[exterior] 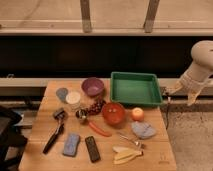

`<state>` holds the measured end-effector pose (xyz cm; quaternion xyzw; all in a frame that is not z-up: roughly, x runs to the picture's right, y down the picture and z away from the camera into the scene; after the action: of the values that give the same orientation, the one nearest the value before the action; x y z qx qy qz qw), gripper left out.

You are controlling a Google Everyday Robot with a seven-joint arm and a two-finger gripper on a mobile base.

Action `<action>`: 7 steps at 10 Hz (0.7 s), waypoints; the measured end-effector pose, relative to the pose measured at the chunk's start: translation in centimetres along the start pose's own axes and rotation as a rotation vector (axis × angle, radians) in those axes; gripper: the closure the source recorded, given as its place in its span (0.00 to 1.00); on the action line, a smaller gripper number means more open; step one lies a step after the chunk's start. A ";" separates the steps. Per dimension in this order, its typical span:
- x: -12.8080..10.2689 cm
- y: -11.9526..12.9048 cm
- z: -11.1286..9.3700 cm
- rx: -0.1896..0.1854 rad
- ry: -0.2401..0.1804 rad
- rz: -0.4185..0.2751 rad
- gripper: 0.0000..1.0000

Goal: Place brush in table surface

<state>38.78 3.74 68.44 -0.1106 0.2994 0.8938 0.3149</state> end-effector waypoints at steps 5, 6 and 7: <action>3.0 8.0 -0.8 -0.035 0.009 -0.140 0.35; 4.4 10.4 -1.3 -0.053 0.015 -0.184 0.35; 5.9 12.3 -1.8 -0.074 0.027 -0.229 0.35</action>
<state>26.47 -2.08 70.44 -0.1676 0.2559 0.8608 0.4067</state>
